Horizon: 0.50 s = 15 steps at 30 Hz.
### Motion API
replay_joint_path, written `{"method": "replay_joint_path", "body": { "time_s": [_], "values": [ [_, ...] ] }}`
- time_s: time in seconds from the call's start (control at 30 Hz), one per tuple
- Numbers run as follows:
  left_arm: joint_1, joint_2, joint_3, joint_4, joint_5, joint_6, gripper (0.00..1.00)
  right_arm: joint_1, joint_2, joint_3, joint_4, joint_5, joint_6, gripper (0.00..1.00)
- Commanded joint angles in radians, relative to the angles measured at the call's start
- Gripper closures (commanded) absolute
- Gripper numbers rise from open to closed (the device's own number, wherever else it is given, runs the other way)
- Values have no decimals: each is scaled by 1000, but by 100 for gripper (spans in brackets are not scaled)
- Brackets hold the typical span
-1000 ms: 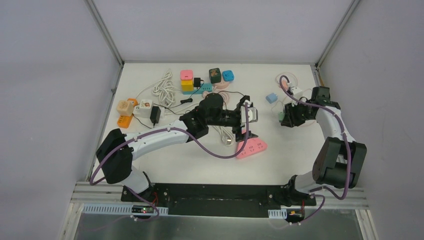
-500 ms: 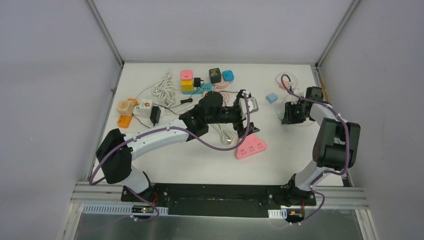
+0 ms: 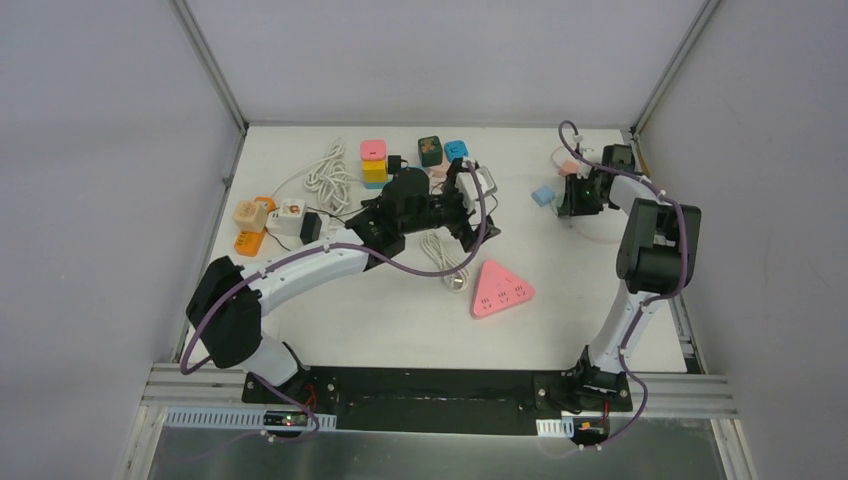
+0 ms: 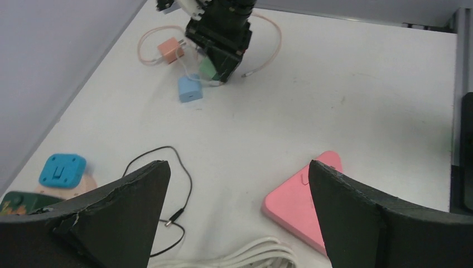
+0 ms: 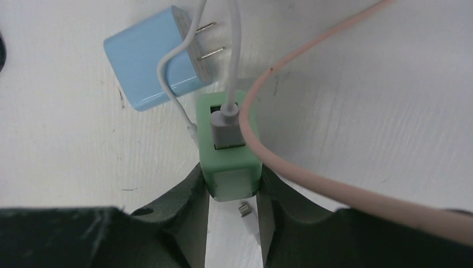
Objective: Pull the plug off the socket
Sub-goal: Place the plug at the center of the board.
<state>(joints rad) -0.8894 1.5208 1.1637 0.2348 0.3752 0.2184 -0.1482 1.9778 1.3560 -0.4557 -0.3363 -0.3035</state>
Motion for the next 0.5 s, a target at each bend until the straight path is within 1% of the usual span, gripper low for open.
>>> {"method": "replay_joint_path", "body": {
  "time_s": [0.0, 0.13, 0.17, 0.2, 0.23, 0.3, 0.47],
  "values": [
    [94, -55, -18, -14, -57, -62, 1, 16, -3, 52, -33, 10, 21, 97],
    [240, -123, -76, -16, -98, -157, 1, 16, -76, 12, -51, 10, 21, 97],
    [277, -142, -95, -9, -100, -181, 1, 16, -96, 3, -60, 14, -2, 25],
    [307, -160, -116, 5, -101, -207, 1, 16, -115, -7, -68, 8, -24, 3],
    [332, -173, -131, 20, -96, -231, 1, 16, -132, -15, -77, 1, -37, 1],
    [363, -184, -147, 42, -81, -278, 1, 15, -159, -35, -85, -8, -51, 0],
    [382, -175, -138, 15, -87, -286, 1, 2, -205, -47, -143, -57, -107, 0]
  ]
}}
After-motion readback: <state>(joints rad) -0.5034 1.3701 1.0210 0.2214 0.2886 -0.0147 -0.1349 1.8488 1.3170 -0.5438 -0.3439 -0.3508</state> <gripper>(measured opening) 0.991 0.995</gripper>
